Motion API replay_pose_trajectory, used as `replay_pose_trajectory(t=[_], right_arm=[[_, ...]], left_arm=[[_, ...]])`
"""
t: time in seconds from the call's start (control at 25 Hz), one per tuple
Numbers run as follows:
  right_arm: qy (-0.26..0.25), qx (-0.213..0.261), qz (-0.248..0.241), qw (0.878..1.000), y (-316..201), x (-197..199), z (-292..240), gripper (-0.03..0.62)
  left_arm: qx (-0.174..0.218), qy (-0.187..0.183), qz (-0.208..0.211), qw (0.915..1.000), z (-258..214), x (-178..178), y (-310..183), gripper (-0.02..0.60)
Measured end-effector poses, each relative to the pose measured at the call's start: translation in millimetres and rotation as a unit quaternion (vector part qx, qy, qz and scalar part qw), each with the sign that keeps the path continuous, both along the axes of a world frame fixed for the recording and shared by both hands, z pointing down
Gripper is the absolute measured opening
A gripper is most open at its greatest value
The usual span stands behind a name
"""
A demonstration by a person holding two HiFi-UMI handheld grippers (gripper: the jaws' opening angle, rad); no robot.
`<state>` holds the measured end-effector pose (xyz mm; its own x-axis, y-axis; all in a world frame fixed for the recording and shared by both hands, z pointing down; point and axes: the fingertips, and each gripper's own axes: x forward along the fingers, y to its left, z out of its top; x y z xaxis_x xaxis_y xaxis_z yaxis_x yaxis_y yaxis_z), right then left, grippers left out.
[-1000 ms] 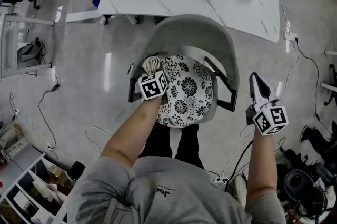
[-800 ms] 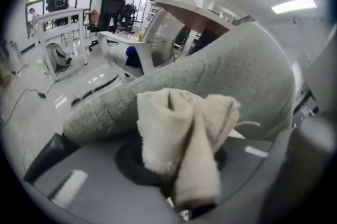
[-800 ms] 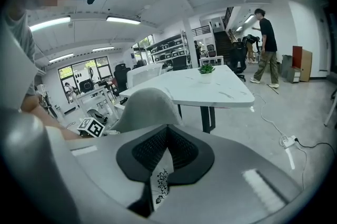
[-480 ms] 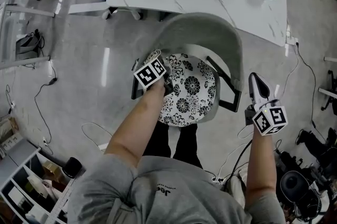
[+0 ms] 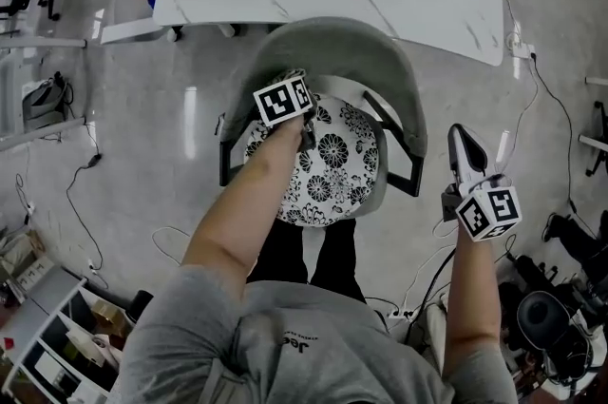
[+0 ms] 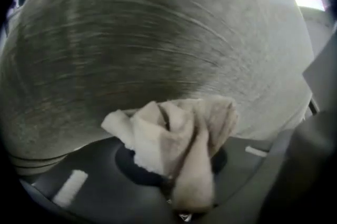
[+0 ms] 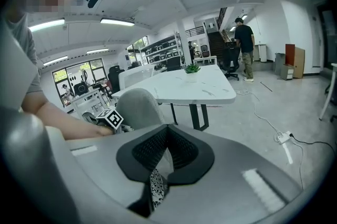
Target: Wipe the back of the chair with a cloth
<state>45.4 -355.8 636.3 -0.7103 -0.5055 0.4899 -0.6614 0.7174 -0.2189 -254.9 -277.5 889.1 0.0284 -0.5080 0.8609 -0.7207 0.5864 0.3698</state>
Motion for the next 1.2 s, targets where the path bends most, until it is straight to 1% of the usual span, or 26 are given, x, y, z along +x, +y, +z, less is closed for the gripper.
replay_pose_trajectory(t=[0.12,0.2,0.24,0.32,0.36,0.4,0.44,0.48,0.56,0.6,0.68,0.76,0.8,0.84,0.88,0.92,0.96,1.0,1.04,1.08,1.12,1.16,1.2], right_arm=[[-0.002,0.001,0.011,1.000,-7,17,0,0.002],[-0.002,0.001,0.017,1.000,-10,27,1,0.002],[-0.003,0.001,0.020,1.000,-11,33,1,0.002],[-0.005,0.003,0.027,1.000,-12,45,1,0.002],[-0.005,0.003,0.032,0.999,-13,51,0,0.002],[-0.004,0.001,0.037,0.999,-13,56,-1,0.001],[-0.004,0.000,0.041,0.999,-12,62,-1,0.002],[-0.004,0.000,0.045,0.999,-12,67,-1,0.002],[-0.007,0.001,0.050,0.999,-13,78,0,0.002],[-0.007,0.001,0.052,0.999,-13,83,0,0.002],[-0.008,0.000,0.056,0.998,-12,89,0,0.002],[-0.008,-0.001,0.057,0.998,-9,92,-1,0.002],[-0.007,-0.001,0.058,0.998,-8,92,-2,0.002],[-0.006,-0.001,0.057,0.998,-6,92,-4,0.002],[-0.005,-0.001,0.056,0.998,-4,91,-6,0.002],[-0.004,0.000,0.055,0.998,-2,91,-7,0.002],[-0.004,0.001,0.053,0.999,0,90,-8,0.002],[-0.005,0.002,0.051,0.999,1,89,-8,0.002],[-0.007,0.004,0.047,0.999,3,87,-7,0.002],[-0.009,0.005,0.044,0.999,4,84,-7,0.001],[-0.009,0.005,0.041,0.999,5,80,-7,0.002],[-0.010,0.004,0.037,0.999,6,74,-7,0.002],[-0.011,0.004,0.033,0.999,8,68,-6,0.002]], left_arm=[[0.002,-0.015,0.058,0.9982,-5,31,-30,0.103],[0.001,-0.035,0.109,0.9934,-9,54,-47,0.101],[0.004,-0.047,0.137,0.9894,-12,65,-55,0.101],[0.020,-0.075,0.196,0.9776,-22,90,-74,0.098],[0.028,-0.088,0.227,0.9695,-25,104,-81,0.098],[0.032,-0.102,0.260,0.9596,-27,117,-84,0.098],[0.033,-0.118,0.294,0.9479,-27,131,-85,0.098],[0.031,-0.134,0.329,0.9344,-26,145,-85,0.098],[0.030,-0.165,0.395,0.9035,-26,173,-84,0.098],[0.031,-0.180,0.426,0.8859,-25,186,-83,0.098],[0.034,-0.207,0.488,0.8476,-25,214,-79,0.100],[0.043,-0.218,0.542,0.8106,-24,242,-72,0.100],[0.050,-0.219,0.564,0.7948,-25,255,-68,0.100],[0.060,-0.217,0.579,0.7833,-27,265,-64,0.101],[0.072,-0.210,0.584,0.7811,-30,271,-61,0.103],[0.082,-0.193,0.571,0.7933,-34,272,-57,0.109],[0.088,-0.164,0.541,0.8199,-37,266,-52,0.118],[0.086,-0.126,0.495,0.8554,-37,253,-45,0.118],[0.076,-0.089,0.436,0.8923,-34,231,-34,0.118],[0.055,-0.060,0.372,0.9247,-26,202,-19,0.118],[0.026,-0.044,0.308,0.9502,-16,166,1,0.118],[-0.003,-0.037,0.248,0.9681,-4,129,23,0.118],[-0.021,-0.030,0.194,0.9803,6,96,43,0.118]])
